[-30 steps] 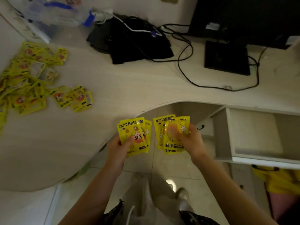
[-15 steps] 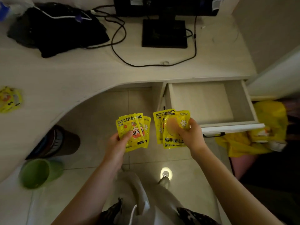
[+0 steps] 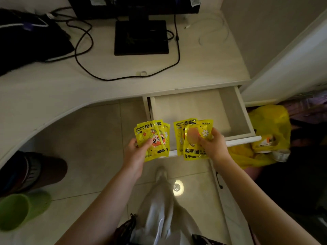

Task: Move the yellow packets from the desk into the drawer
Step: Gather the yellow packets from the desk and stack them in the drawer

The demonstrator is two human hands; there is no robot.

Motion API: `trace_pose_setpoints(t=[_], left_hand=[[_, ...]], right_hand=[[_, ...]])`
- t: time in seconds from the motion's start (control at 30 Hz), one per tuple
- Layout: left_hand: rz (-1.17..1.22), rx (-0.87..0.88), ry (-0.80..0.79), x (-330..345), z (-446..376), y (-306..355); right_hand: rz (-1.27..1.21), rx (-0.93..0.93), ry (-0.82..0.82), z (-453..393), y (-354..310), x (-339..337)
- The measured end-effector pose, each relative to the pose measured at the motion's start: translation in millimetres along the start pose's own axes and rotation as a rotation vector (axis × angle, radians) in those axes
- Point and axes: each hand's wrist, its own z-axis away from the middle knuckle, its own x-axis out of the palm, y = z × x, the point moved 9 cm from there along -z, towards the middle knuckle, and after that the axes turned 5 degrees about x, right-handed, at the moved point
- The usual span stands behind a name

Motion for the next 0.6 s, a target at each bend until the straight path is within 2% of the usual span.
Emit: trace_pose_setpoints(t=[0.33,0.6], left_hand=[[-0.138,-0.056,-0.002,71.6,-62.0,-9.8],[-0.392,-0.135,0.03,102.1,-90.3,-52.8]], right_hand=[[0.142,0.087,0.037,-96.4,-2.5,-2.7],[0.354,0.161,-0.092,-159.7,26.6,12.3]])
